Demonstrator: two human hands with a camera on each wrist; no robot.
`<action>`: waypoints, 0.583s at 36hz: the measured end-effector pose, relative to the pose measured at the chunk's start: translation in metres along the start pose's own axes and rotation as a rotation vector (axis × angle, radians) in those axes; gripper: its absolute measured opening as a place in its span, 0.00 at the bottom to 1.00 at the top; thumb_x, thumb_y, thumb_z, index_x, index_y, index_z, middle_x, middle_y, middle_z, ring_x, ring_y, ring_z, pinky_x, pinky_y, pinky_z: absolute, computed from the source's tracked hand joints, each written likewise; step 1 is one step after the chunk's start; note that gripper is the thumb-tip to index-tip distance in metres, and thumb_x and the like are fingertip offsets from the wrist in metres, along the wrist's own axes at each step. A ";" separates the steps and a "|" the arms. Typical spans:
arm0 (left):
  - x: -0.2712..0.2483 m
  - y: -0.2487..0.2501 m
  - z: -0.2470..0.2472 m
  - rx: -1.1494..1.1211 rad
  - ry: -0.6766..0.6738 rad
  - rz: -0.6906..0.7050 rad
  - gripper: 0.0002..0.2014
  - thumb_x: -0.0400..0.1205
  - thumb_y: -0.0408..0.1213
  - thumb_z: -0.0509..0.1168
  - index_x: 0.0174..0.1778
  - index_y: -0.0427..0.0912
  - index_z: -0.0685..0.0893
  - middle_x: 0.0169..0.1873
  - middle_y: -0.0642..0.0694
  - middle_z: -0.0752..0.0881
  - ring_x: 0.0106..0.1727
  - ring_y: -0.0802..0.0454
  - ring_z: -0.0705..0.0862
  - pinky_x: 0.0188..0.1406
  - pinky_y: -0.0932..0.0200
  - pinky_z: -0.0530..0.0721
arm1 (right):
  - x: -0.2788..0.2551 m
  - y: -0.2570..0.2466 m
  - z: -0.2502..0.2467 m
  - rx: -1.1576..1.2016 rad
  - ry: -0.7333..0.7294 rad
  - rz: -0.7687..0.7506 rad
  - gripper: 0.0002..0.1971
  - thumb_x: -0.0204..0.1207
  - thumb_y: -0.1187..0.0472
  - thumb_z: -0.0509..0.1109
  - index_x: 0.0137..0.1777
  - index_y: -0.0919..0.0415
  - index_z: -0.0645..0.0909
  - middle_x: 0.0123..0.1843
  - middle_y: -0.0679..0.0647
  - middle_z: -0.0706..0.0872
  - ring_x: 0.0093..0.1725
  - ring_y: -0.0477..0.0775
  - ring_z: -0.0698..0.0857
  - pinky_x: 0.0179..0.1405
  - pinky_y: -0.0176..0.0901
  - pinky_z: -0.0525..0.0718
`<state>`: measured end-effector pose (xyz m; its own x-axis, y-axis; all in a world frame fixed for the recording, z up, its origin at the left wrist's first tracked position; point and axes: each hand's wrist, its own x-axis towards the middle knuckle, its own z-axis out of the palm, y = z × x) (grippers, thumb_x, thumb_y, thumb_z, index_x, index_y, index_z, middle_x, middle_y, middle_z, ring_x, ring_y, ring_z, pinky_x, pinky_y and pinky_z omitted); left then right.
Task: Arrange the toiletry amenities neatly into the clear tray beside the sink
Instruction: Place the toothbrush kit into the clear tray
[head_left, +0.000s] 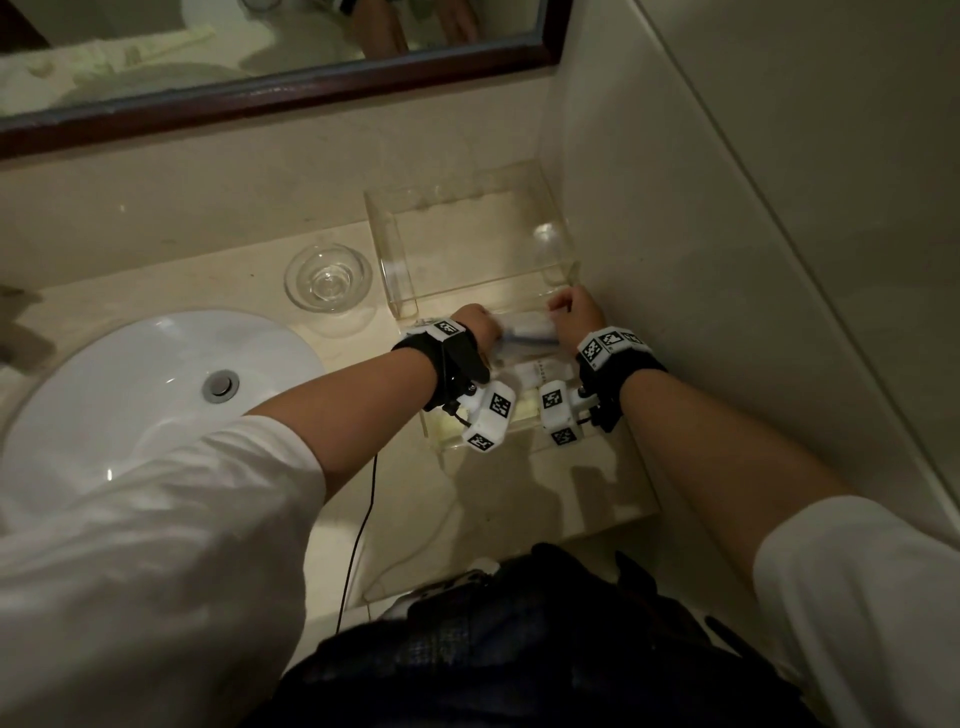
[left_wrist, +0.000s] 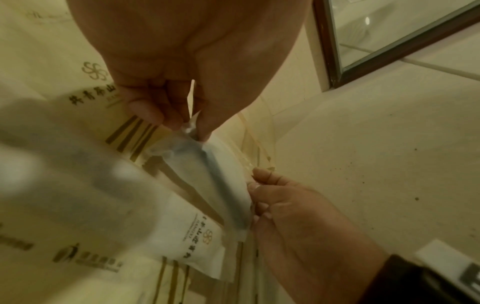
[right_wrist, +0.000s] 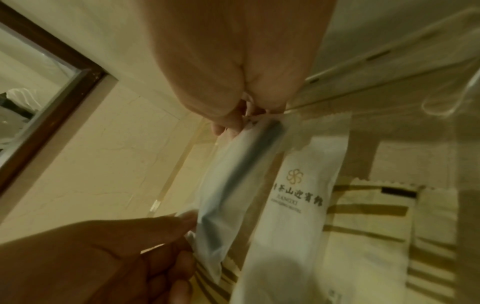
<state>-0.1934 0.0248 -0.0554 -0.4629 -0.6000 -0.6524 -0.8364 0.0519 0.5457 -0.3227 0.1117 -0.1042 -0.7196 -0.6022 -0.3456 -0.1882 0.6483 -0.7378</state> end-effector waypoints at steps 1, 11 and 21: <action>-0.001 0.001 0.000 0.010 0.008 -0.006 0.16 0.82 0.33 0.64 0.65 0.32 0.80 0.62 0.33 0.83 0.60 0.37 0.82 0.62 0.48 0.79 | 0.001 0.001 0.001 0.002 0.016 -0.011 0.15 0.79 0.70 0.59 0.38 0.48 0.71 0.51 0.53 0.82 0.54 0.55 0.80 0.58 0.42 0.76; 0.000 -0.004 -0.004 0.128 0.065 -0.018 0.17 0.77 0.46 0.69 0.57 0.40 0.86 0.52 0.41 0.88 0.51 0.42 0.85 0.52 0.53 0.84 | 0.006 -0.002 0.003 -0.267 0.055 -0.147 0.13 0.75 0.72 0.60 0.40 0.52 0.77 0.49 0.58 0.84 0.46 0.59 0.83 0.47 0.43 0.81; 0.006 -0.005 -0.004 0.091 0.162 0.046 0.17 0.72 0.44 0.76 0.53 0.41 0.88 0.53 0.43 0.88 0.52 0.48 0.86 0.43 0.64 0.78 | 0.004 -0.011 -0.002 -0.454 0.067 -0.258 0.12 0.74 0.75 0.55 0.41 0.61 0.77 0.54 0.60 0.79 0.44 0.58 0.79 0.39 0.42 0.71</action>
<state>-0.1905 0.0181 -0.0600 -0.4543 -0.7155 -0.5306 -0.8418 0.1499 0.5186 -0.3248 0.1031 -0.0962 -0.6501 -0.7473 -0.1376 -0.6245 0.6286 -0.4634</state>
